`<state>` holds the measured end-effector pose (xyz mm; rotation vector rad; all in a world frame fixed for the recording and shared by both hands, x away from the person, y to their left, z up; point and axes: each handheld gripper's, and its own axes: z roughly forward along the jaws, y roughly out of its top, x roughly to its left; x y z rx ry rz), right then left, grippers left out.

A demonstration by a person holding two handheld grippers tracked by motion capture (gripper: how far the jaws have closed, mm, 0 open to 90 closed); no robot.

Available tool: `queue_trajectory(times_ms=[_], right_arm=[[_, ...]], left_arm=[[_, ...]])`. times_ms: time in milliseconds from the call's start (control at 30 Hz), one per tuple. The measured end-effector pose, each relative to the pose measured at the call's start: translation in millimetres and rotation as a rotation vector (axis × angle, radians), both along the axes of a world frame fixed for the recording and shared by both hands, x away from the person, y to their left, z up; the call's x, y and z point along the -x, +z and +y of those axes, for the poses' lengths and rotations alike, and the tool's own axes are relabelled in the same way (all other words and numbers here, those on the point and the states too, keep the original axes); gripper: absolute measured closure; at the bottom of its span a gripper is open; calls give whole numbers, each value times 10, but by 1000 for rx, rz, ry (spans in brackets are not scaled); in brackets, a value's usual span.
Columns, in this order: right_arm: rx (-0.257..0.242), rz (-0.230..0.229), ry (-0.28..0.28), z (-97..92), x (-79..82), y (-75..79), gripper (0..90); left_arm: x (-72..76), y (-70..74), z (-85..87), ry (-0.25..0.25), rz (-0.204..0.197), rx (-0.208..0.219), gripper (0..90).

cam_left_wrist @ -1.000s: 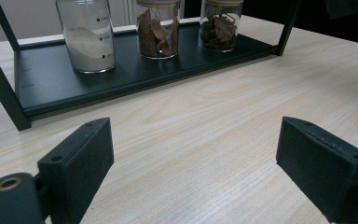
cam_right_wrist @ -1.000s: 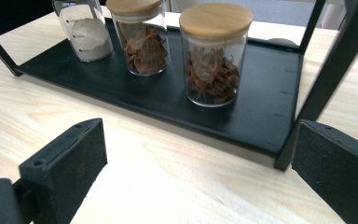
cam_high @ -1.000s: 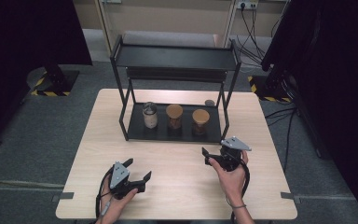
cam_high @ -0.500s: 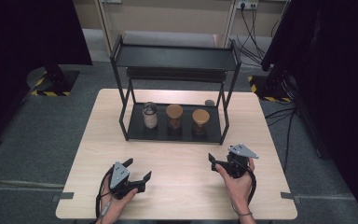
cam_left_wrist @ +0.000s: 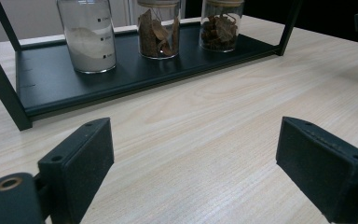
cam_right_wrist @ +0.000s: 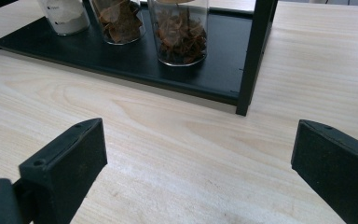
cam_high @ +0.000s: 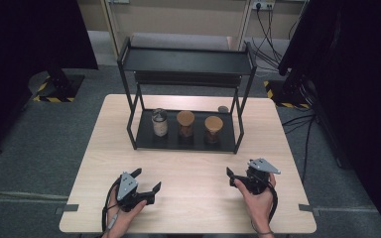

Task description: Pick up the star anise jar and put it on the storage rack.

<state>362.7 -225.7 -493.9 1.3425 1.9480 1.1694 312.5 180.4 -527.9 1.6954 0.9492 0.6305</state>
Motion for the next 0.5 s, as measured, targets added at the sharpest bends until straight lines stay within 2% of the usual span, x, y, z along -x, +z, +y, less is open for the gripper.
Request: queue_trajectory(times_ms=[500], right_arm=[[-7,1,-23,-167,121,-91,34]], left_arm=[[0,0,-1,1,0,-2,107]])
